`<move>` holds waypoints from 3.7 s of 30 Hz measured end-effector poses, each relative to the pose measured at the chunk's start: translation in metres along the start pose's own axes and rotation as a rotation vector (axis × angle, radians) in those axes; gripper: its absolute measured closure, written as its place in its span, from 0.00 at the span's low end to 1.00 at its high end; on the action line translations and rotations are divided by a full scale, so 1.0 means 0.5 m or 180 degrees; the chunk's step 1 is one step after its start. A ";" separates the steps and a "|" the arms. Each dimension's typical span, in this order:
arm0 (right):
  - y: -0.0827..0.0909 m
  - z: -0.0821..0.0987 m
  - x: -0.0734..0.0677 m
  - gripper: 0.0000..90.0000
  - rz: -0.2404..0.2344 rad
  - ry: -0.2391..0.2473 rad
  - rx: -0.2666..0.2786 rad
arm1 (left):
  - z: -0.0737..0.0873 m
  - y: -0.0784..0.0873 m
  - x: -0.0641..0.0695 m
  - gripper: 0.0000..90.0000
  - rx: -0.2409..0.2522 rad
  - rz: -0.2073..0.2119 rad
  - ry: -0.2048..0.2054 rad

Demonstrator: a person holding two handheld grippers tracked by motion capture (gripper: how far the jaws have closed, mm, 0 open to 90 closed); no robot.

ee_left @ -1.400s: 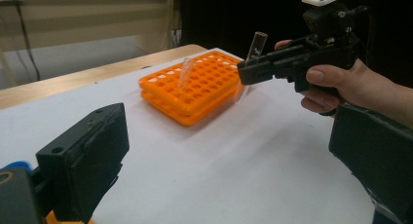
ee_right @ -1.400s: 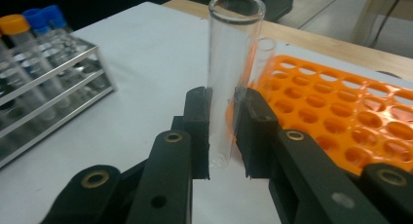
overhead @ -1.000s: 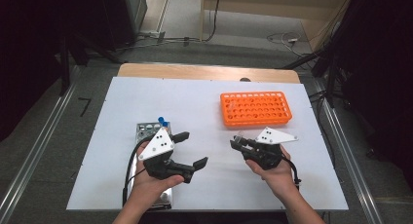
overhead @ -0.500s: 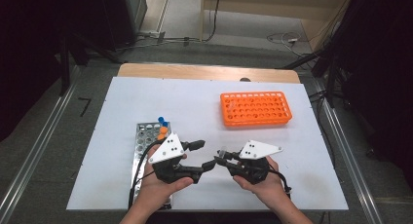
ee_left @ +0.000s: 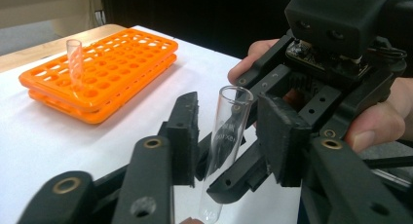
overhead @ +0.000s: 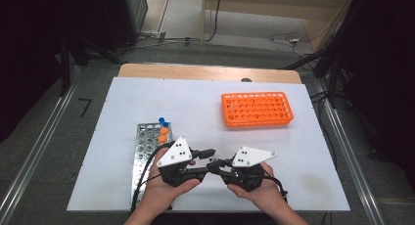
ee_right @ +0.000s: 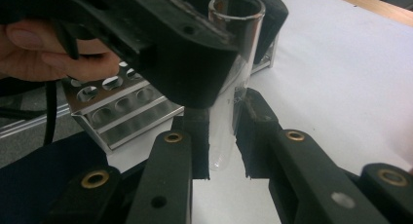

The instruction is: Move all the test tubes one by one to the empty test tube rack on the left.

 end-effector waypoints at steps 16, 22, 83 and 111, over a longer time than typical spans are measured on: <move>-0.002 -0.002 -0.005 0.82 -0.0066 0.0003 -0.0017 | 0.003 0.000 0.002 0.84 0.0024 -0.0019 -0.0040; -0.002 -0.002 -0.004 0.82 -0.0063 -0.0010 -0.0001 | 0.003 0.004 -0.001 0.85 0.0062 -0.0027 -0.0014; 0.042 0.043 0.130 0.00 0.0288 -0.0490 0.0084 | 0.061 0.186 -0.133 0.85 0.0233 -0.1053 0.0119; 0.038 0.047 0.149 0.00 0.0373 -0.0544 0.0078 | 0.066 0.183 -0.135 0.63 0.0185 -0.1061 0.0177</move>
Point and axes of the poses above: each handheld gripper's, and its own axes: y roughly backward along the jaws, z roughly out of its underside, x roughly to its right, the point moved 3 cm from there along -y, roughly forward along the jaws, and after that the axes turned 2 degrees about z, right-handed, at the moved point
